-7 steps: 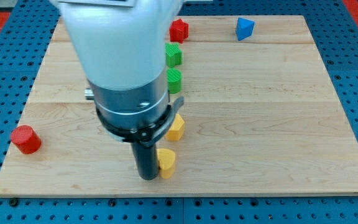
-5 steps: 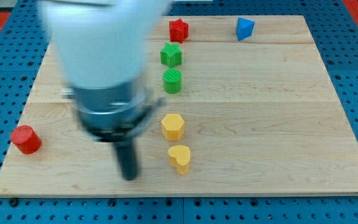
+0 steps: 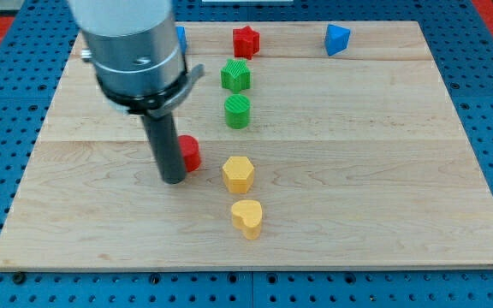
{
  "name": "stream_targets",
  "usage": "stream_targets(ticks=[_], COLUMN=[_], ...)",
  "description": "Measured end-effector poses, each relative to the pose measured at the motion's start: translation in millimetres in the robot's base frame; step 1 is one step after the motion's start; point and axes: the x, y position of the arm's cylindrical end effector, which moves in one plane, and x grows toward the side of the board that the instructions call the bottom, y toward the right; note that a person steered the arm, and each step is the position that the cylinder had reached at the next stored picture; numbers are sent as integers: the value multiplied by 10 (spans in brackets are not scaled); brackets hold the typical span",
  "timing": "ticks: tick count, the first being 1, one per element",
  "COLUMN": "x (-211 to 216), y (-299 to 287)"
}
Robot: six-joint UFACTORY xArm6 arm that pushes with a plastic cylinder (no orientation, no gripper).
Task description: Move the red circle towards the center
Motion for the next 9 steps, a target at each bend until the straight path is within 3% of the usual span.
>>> stream_targets(ticks=[1, 3, 5, 6, 7, 8, 9], x=[-261, -448, -746, -466, -420, -331, -335], y=[-422, -16, -7, 123, -50, 356, 383])
